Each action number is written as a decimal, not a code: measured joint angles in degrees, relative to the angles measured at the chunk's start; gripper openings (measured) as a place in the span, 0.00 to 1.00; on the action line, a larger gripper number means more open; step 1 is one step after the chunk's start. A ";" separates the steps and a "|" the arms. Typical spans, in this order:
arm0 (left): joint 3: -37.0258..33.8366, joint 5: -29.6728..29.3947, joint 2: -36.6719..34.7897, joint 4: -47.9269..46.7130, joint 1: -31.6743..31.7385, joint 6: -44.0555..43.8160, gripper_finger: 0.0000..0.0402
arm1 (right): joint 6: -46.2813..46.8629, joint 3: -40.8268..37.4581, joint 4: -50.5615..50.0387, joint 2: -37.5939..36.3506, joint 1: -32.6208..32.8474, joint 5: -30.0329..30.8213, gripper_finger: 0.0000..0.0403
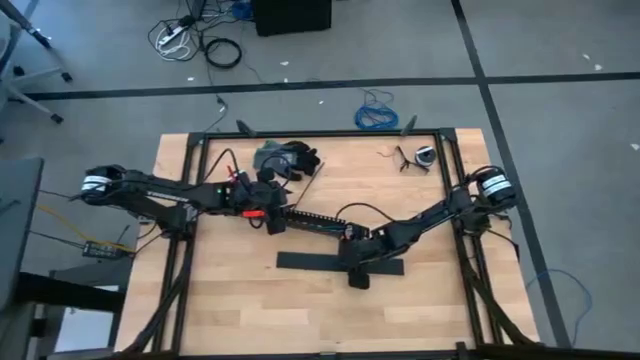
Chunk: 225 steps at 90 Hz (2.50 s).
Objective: Ziptie cables
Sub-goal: Close the black cable duct cover
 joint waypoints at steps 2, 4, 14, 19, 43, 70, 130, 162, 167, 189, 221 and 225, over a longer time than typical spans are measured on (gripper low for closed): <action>0.00 0.00 0.00 0.09 0.00 0.00 0.42 | 0.02 -0.02 -0.02 -0.10 0.06 0.06 0.71; 0.00 0.00 0.00 0.21 0.00 0.01 0.42 | 0.02 -0.06 -0.08 -0.22 0.13 0.22 0.71; 0.00 -0.02 0.00 0.21 0.00 0.34 0.42 | -0.23 -0.19 -0.26 -0.80 0.39 1.53 0.71; 0.00 0.00 0.00 0.08 0.00 0.71 0.42 | -0.26 -0.20 -0.26 -1.01 0.39 2.07 0.71; 0.00 0.00 0.00 0.15 0.00 1.29 0.42 | -0.85 0.04 -0.63 -1.39 0.41 2.83 0.72; 0.00 0.00 0.00 0.15 0.00 1.51 0.42 | -1.16 1.27 -0.58 -2.07 1.17 3.29 0.72; 0.04 -0.01 0.00 0.15 0.00 1.33 0.42 | 4.72 -3.09 3.02 -1.71 2.41 2.42 0.72; 0.04 -0.02 0.00 0.06 0.00 1.11 0.42 | 4.17 -3.80 2.27 -1.72 2.49 3.89 0.65; 0.04 0.00 0.00 0.06 0.00 1.11 0.42 | 4.14 -3.80 2.10 -1.72 2.49 3.91 0.63; 0.04 -0.02 0.00 0.15 0.00 1.32 0.42 | 4.15 -3.78 1.92 -1.72 2.46 3.84 0.57; 0.04 -0.02 0.00 0.12 0.00 1.43 0.42 | 3.74 -3.85 2.29 -1.72 2.46 3.84 0.57; 0.04 -0.02 0.00 0.15 0.00 1.44 0.42 | 3.45 -3.87 2.51 -1.69 2.46 3.84 0.56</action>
